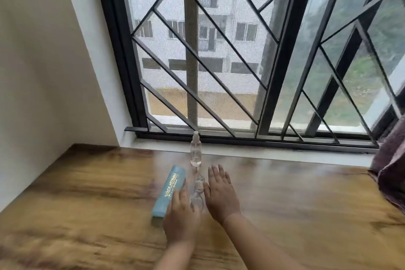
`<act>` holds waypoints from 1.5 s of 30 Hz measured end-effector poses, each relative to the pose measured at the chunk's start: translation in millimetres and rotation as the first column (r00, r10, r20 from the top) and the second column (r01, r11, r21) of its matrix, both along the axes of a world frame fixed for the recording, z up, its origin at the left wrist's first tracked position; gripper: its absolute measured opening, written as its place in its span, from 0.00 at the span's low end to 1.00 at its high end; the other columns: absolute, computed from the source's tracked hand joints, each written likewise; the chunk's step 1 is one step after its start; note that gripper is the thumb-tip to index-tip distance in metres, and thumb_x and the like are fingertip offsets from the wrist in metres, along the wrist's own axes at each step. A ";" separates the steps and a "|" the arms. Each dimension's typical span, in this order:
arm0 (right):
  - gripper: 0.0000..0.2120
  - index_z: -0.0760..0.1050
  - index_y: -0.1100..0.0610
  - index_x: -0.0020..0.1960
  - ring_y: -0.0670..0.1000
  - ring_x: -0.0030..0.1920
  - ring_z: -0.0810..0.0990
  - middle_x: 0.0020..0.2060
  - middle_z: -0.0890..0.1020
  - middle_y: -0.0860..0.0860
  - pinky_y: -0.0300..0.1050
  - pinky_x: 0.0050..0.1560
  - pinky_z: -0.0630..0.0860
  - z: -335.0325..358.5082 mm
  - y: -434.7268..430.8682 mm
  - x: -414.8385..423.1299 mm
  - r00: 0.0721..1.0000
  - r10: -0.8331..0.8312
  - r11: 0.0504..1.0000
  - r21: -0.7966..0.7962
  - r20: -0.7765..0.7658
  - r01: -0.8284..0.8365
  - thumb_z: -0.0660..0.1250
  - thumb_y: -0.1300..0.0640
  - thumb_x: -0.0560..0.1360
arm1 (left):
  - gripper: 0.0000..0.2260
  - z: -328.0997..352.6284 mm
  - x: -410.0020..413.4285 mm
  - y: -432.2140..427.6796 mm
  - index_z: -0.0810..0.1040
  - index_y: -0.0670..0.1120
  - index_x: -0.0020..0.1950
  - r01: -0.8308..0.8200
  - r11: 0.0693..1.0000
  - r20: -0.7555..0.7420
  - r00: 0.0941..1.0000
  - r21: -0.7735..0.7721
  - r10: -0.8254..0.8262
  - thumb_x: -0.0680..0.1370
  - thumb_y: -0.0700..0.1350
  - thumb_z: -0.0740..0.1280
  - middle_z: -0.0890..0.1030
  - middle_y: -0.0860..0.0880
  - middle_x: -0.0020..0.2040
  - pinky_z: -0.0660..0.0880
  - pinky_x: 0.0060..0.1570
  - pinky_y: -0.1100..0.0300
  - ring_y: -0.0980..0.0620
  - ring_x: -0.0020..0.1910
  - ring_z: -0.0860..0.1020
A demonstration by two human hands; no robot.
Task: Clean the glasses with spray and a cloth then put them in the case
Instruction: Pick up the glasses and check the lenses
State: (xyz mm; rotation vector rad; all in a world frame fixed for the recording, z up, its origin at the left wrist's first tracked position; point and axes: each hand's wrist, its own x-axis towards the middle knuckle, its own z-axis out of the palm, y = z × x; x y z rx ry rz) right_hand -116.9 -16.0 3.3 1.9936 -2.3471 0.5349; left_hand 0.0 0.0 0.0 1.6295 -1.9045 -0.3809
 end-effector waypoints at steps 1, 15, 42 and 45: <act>0.36 0.50 0.59 0.75 0.52 0.76 0.48 0.75 0.54 0.53 0.43 0.72 0.37 -1.7 -3.0 1.7 0.997 0.030 0.998 0.049 0.066 -0.033 0.31 0.45 0.72 | 0.24 -0.3 1.5 0.8 0.72 0.48 0.67 -0.003 0.999 -0.045 0.999 0.036 0.004 0.72 0.49 0.69 0.77 0.47 0.59 0.77 0.46 0.51 0.44 0.53 0.79; 0.18 0.67 0.58 0.66 0.58 0.58 0.70 0.57 0.76 0.58 0.49 0.64 0.62 -9.5 -49.8 9.7 0.939 0.033 0.986 0.142 0.342 -0.087 0.50 0.55 0.79 | 0.18 -31.1 6.6 -6.0 0.76 0.44 0.61 0.015 0.977 -0.134 0.991 0.212 0.013 0.72 0.41 0.69 0.79 0.43 0.47 0.71 0.48 0.54 0.43 0.51 0.77; 0.12 0.82 0.52 0.30 0.46 0.37 0.82 0.33 0.85 0.51 0.50 0.47 0.77 -2.8 69.6 -110.2 0.357 -0.255 0.858 0.040 0.899 0.512 0.70 0.62 0.70 | 0.13 -29.5 -47.8 -28.6 0.84 0.44 0.45 0.259 0.947 -0.530 0.839 0.189 -0.124 0.71 0.28 0.66 0.83 0.51 0.37 0.75 0.38 0.72 0.64 0.36 0.80; 0.12 0.81 0.52 0.30 0.47 0.32 0.79 0.30 0.84 0.52 0.48 0.43 0.77 -3.8 78.0 -112.5 0.305 -0.267 0.850 0.074 0.914 0.521 0.70 0.64 0.70 | 0.12 -33.5 -51.7 -28.7 0.84 0.45 0.43 0.275 0.938 -0.560 0.820 0.209 -0.116 0.71 0.29 0.67 0.83 0.52 0.38 0.78 0.43 0.59 0.55 0.40 0.83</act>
